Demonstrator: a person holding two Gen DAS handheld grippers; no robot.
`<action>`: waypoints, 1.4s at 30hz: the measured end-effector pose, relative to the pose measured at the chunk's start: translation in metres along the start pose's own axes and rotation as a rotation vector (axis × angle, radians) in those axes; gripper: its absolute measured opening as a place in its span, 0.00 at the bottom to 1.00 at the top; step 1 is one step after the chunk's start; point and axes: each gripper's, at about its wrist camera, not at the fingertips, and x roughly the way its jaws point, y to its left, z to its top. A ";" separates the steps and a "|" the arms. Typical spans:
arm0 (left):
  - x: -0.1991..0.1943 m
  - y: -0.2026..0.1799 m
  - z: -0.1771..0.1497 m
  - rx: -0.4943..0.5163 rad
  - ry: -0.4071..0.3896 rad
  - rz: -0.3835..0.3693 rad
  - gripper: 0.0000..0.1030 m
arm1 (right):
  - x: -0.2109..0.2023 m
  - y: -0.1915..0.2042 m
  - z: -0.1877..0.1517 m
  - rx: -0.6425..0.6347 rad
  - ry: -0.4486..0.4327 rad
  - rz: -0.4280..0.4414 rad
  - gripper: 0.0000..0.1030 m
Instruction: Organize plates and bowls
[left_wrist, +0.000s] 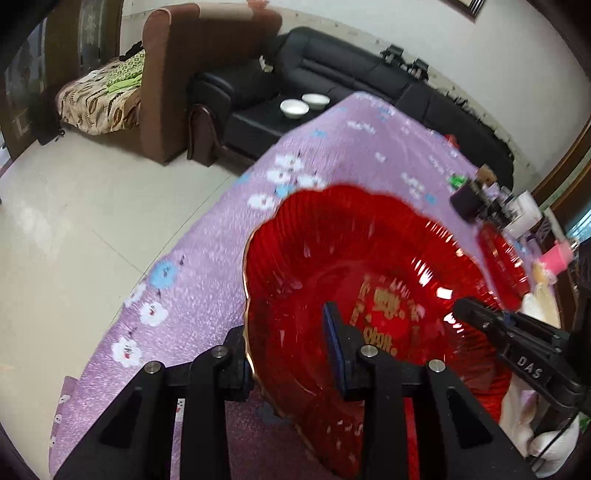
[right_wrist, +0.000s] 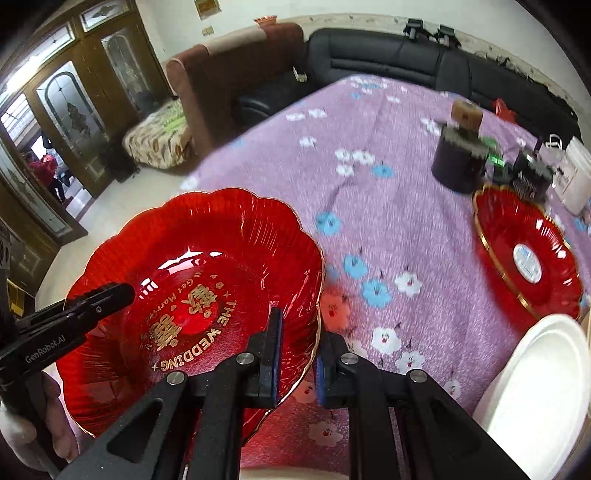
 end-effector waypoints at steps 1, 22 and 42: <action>0.002 0.000 -0.001 -0.003 0.006 0.003 0.30 | 0.002 -0.001 0.000 0.005 0.005 0.002 0.16; -0.131 -0.045 -0.076 0.056 -0.238 -0.064 0.71 | -0.166 -0.042 -0.098 0.037 -0.302 -0.029 0.74; -0.104 -0.097 -0.118 0.155 -0.095 -0.085 0.71 | -0.078 -0.084 -0.143 0.349 0.011 0.238 0.10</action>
